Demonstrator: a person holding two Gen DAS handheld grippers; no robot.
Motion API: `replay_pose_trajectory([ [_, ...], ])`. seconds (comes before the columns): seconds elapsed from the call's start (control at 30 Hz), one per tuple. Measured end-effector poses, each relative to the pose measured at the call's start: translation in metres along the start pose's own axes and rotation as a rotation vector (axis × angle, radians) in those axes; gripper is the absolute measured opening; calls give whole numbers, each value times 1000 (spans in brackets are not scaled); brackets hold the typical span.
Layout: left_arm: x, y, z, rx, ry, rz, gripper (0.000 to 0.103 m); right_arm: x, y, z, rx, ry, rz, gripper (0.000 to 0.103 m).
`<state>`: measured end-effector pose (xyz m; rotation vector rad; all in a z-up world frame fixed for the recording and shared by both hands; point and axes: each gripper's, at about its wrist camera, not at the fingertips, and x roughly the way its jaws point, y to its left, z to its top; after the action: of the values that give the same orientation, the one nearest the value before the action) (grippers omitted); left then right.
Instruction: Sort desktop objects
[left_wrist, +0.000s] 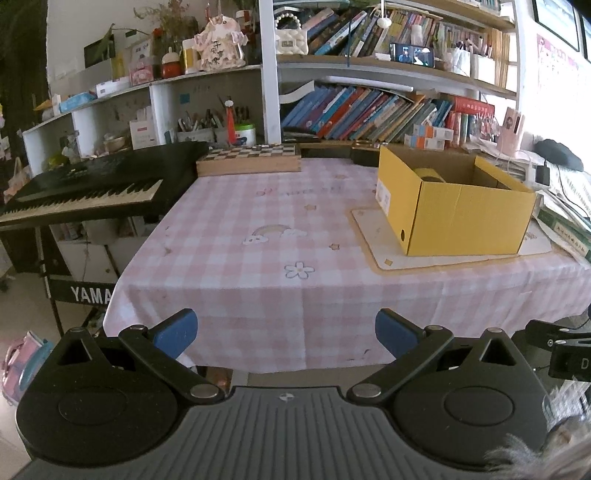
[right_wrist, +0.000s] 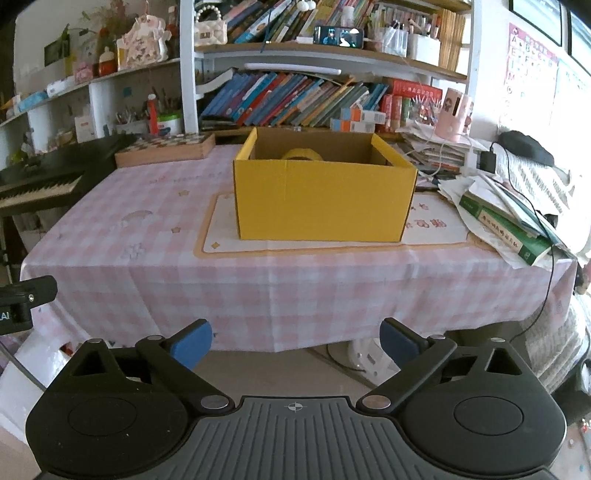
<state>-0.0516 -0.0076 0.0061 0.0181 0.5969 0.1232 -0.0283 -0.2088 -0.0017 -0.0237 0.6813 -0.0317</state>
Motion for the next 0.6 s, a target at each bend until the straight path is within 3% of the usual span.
replay_pose_trajectory([
  [0.6, 6, -2, 1, 8, 21, -20, 103, 7, 0, 1, 6, 25, -9, 100],
])
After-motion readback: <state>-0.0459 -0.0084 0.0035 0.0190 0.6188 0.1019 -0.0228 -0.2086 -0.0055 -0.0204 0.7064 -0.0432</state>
